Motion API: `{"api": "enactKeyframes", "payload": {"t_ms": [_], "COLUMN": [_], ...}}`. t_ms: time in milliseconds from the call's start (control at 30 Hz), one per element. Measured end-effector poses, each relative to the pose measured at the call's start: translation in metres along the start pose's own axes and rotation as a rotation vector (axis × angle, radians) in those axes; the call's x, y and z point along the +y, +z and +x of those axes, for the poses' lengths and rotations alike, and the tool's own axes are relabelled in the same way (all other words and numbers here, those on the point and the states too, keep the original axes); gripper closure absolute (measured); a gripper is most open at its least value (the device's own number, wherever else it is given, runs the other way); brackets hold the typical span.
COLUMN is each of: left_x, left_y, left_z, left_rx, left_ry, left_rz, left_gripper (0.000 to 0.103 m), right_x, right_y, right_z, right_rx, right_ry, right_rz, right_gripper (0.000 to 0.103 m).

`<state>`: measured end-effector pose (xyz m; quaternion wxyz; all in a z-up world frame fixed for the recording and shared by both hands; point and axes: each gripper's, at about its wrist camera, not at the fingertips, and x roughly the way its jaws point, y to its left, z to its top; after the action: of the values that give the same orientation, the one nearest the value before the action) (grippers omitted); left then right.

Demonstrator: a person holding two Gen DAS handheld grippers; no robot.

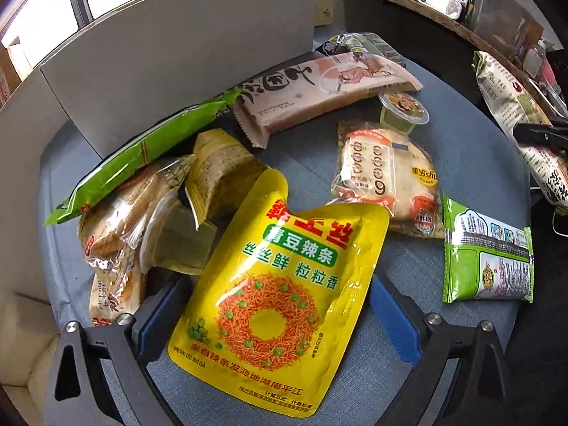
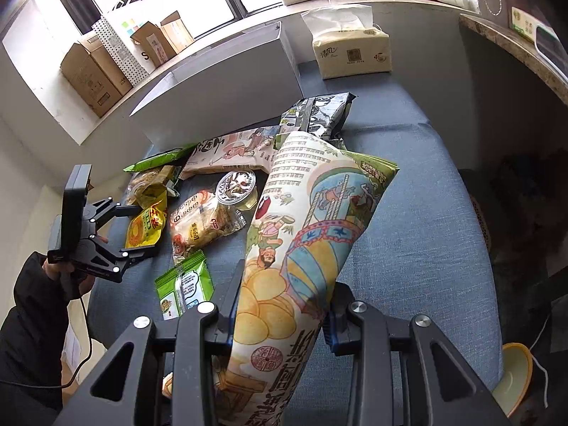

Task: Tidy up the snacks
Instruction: 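Grasp the yellow noodle pouch with the left tool while the right tool holds the chip bag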

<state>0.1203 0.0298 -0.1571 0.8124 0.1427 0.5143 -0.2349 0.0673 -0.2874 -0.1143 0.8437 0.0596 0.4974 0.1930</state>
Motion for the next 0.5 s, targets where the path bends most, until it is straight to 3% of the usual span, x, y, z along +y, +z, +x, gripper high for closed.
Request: {"api": "enactKeyframes", "payload": {"t_ms": [33, 100, 167, 367, 500], "left_x": [0.0, 0.0, 0.002, 0.0, -0.021], "left_y": [0.001, -0.001, -0.002, -0.01, -0.024], "left_z": [0.0, -0.007, -0.013, -0.027, -0.051], "left_rx": [-0.002, -0.03, -0.049, -0.094, -0.171], "left_ry": [0.001, 0.0, -0.008, -0.035, 0.003], "left_rz": [0.0, -0.029, -0.058, -0.141, -0.196], "left_gripper": [0.004, 0.027, 0.039, 0.047, 0.047], "right_x": [0.0, 0.001, 0.001, 0.005, 0.008], "right_y": [0.0, 0.001, 0.001, 0.001, 0.005], "right_z": [0.001, 0.002, 0.002, 0.002, -0.002], "right_rx": [0.003, 0.005, 0.005, 0.002, -0.013], "right_ry": [-0.002, -0.004, -0.005, 0.004, 0.019], "right_rz": [0.0, 0.0, -0.002, -0.014, -0.023], "right_gripper": [0.065, 0.065, 0.065, 0.065, 0.065]}}
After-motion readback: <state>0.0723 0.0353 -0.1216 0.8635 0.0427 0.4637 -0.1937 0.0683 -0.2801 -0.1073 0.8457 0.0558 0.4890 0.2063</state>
